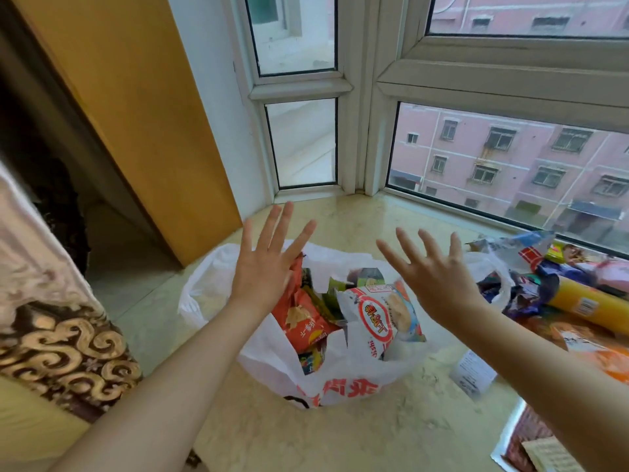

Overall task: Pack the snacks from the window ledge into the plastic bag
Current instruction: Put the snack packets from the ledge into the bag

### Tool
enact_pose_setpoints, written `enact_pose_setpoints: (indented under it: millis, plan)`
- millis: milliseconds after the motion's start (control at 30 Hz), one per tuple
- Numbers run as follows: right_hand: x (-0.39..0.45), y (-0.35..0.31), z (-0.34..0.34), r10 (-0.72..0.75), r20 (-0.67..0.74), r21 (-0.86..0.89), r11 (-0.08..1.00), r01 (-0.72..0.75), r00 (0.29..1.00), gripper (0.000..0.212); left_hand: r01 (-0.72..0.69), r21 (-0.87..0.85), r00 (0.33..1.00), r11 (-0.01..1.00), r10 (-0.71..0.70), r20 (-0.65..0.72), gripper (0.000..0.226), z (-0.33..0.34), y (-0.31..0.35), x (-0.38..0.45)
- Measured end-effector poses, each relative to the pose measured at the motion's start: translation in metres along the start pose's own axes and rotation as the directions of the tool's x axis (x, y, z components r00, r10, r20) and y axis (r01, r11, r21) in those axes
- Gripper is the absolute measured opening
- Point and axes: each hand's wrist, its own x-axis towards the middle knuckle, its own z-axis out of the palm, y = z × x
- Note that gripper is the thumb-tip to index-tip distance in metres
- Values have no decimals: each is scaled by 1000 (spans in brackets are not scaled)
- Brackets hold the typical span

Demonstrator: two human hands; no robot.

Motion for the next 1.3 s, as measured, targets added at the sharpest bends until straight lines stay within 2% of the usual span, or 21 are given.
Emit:
enact_pose_setpoints:
  millis: [67,133,200,267,300,367,433,467,533,567,633,700,767,833,900,1033,1100,1167,1200,1300]
  plan:
    - [3,6,4,30,56,-33,999,-28,998,97,21,73,996,997,-27,82,102,8,-11,5]
    - [4,16,3,15,152,-81,997,-2,988,91,31,67,992,997,-39,118,106,8,-19,8]
    - [8,25,2,-59,178,-115,990,80,982,83,-1,20,992,1000,-2,124,102,4,-26,13]
    - [9,39,-7,-62,199,-131,987,89,978,83,-68,29,988,997,63,144,98,2,-34,18]
    - [11,48,-10,-52,205,-162,983,86,977,86,-74,26,992,997,71,103,98,0,-40,22]
    - [17,72,-19,-20,124,-142,989,38,992,85,-54,23,997,998,55,-48,94,-10,-55,35]
    - [24,89,-35,60,159,-126,991,-40,985,81,-42,48,995,998,46,-86,90,-21,-67,48]
    - [27,96,-32,54,120,-139,990,-37,991,82,-34,60,996,998,38,-77,91,-29,-70,53]
    - [32,92,-29,116,116,-49,993,-110,986,83,-2,24,996,1000,4,-94,92,-37,-68,57]
    - [34,87,-27,78,27,9,997,-78,997,83,-7,-22,993,1000,4,-119,90,-37,-63,53]
    - [25,64,-18,-23,-214,117,992,49,976,65,-93,-88,982,992,77,-173,78,-31,-45,30]
    - [3,34,1,-209,-289,95,965,245,934,47,-297,-139,946,945,272,-175,66,-26,-24,-12]
    - [-28,5,16,-414,-174,100,895,435,893,54,-501,-182,863,846,505,-26,72,-21,-11,-54]
    - [-53,-10,32,-489,-71,117,861,494,869,63,-600,-171,765,782,623,165,81,-6,-8,-80]
    - [-64,-16,43,-431,18,119,897,426,902,76,-667,-86,713,740,668,213,86,7,-11,-89]
    - [-73,-11,50,-272,215,238,946,220,938,110,-672,-57,728,738,673,134,94,16,-10,-83]
    - [-76,-8,52,-256,279,256,949,185,926,116,-692,18,710,721,676,199,95,17,0,-80]
    - [-81,-7,56,-298,320,207,948,240,899,114,-721,150,683,677,658,315,85,16,6,-77]
    - [-84,-7,59,-326,319,172,943,284,890,111,-720,152,683,677,652,330,73,15,6,-75]
    - [-98,-5,62,-413,186,64,911,408,892,88,-717,95,687,690,679,258,24,11,4,-72]
